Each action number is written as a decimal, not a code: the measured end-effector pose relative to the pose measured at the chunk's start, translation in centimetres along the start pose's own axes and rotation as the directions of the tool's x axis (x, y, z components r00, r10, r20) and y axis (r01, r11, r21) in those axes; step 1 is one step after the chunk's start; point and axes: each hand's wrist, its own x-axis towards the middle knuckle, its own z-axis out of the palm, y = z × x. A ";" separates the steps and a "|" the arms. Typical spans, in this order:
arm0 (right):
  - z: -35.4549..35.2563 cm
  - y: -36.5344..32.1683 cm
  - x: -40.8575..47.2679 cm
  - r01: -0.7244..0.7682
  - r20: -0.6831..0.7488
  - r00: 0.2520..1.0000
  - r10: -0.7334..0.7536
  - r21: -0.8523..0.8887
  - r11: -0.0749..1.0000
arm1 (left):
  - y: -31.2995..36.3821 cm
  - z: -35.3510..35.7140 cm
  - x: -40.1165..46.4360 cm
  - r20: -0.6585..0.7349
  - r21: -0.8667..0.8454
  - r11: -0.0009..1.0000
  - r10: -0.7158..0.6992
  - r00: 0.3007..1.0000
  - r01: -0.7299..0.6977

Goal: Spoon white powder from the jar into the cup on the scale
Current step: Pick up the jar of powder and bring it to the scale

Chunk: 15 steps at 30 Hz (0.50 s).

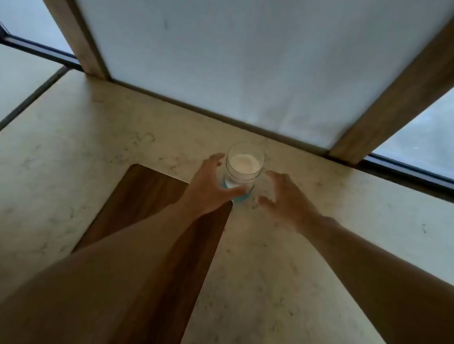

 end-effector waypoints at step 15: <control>1.6 3.8 0.7 -0.038 0.014 0.999 0.039 -0.081 0.996 | -0.8 3.1 1.7 -0.104 -0.145 0.988 0.034 0.994 -0.049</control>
